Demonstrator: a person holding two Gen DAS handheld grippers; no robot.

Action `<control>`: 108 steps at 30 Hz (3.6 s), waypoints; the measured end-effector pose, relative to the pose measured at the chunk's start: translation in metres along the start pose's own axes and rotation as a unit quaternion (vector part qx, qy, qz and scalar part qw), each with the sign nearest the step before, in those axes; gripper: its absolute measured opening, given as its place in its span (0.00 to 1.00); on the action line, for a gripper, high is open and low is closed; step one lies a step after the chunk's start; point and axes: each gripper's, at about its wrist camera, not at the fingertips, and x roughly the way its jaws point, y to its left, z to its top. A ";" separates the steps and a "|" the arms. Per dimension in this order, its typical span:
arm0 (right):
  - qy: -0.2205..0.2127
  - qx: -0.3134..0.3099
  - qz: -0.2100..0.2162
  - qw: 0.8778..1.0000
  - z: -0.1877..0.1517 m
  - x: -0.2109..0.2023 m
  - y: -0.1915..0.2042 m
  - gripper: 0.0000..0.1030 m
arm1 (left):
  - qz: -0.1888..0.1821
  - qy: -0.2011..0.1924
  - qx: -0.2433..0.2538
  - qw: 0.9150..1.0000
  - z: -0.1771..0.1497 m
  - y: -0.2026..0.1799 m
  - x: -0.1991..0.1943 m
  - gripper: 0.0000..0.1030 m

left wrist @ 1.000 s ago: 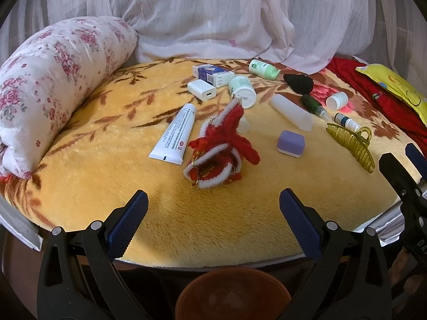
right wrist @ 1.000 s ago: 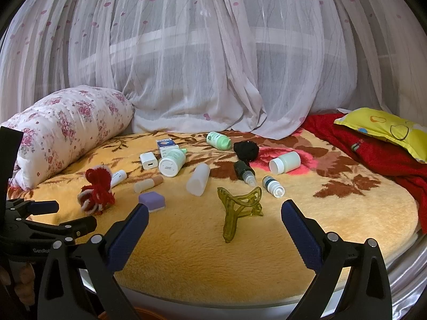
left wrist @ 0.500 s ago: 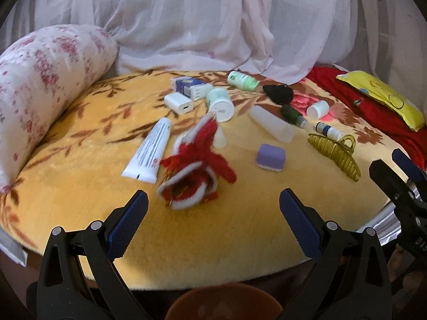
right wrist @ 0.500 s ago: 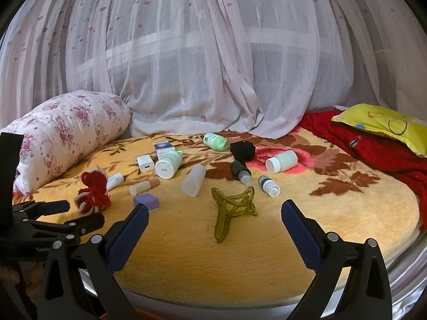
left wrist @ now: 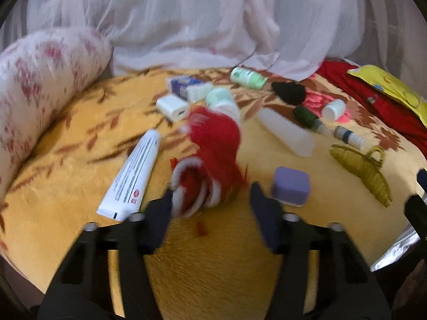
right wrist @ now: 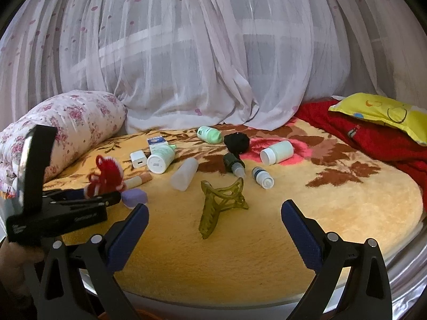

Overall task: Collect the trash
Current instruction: 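Grasp the red-and-white pipe-cleaner ornament with the left tool, then drop the ornament into the bin with the left tool while the right tool bins the hair clip, then grasp the white ointment tube with the left tool while the right tool grasps the purple eraser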

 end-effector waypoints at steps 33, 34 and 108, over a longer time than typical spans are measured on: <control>0.003 -0.020 -0.004 1.000 0.005 0.013 0.003 0.95 | -0.030 -0.051 -0.028 0.998 -0.005 0.025 -0.042 0.13; 0.009 -0.024 -0.003 1.000 0.006 0.017 0.004 0.95 | -0.031 -0.053 -0.025 0.998 -0.007 0.025 -0.046 0.13; 0.164 -0.157 0.147 0.963 0.032 0.078 0.115 0.85 | -0.070 0.058 -0.040 0.995 -0.040 0.057 -0.105 0.77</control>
